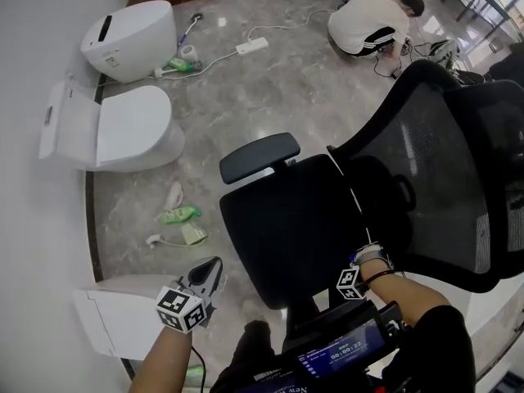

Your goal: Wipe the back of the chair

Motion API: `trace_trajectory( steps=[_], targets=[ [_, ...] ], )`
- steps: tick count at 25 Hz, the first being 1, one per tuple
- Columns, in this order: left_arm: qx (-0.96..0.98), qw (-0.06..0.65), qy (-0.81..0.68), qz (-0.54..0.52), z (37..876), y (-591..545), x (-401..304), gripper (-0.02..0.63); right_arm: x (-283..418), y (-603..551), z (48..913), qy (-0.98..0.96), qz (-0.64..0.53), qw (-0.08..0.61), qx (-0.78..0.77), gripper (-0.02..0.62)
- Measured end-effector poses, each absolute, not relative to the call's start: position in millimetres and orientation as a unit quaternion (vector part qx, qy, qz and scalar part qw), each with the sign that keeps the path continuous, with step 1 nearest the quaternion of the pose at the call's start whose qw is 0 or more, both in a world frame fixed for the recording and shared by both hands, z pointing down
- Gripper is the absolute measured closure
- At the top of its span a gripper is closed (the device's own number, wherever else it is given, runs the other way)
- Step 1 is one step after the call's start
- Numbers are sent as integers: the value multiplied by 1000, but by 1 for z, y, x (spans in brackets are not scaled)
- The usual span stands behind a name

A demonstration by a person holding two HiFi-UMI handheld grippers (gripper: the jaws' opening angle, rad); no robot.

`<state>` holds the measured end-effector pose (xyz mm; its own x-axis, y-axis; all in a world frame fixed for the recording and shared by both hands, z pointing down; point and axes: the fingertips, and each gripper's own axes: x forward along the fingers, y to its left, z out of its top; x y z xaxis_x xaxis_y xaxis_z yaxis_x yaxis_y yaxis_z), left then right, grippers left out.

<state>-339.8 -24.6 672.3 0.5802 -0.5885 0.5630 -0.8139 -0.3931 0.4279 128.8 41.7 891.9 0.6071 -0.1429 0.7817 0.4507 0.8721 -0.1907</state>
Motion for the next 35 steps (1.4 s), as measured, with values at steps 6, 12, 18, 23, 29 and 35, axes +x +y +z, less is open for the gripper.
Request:
trace_trajectory(
  steps=[6,12,18,23,29,35],
  targets=[
    [815,345,-438,156,662,-19,-347,604,34,-140,845,-467,-300,831,-31,520],
    [804,344,-464,140,663,-18,-353,604,-4,-280,799,-434,-376,818,46,517],
    [791,370,-468,136,681,-2,-351,604,32,-215,838,-416,-346,841,-10,522],
    [807,363,-445,138,655,3,-347,604,91,-80,845,-423,-272,861,-74,523],
    [845,323,-403,138,605,37,-324,604,135,46,814,-423,-183,885,-60,525],
    [874,290,-364,141,557,86,-316,604,156,104,748,-450,-121,885,23,522]
  ],
)
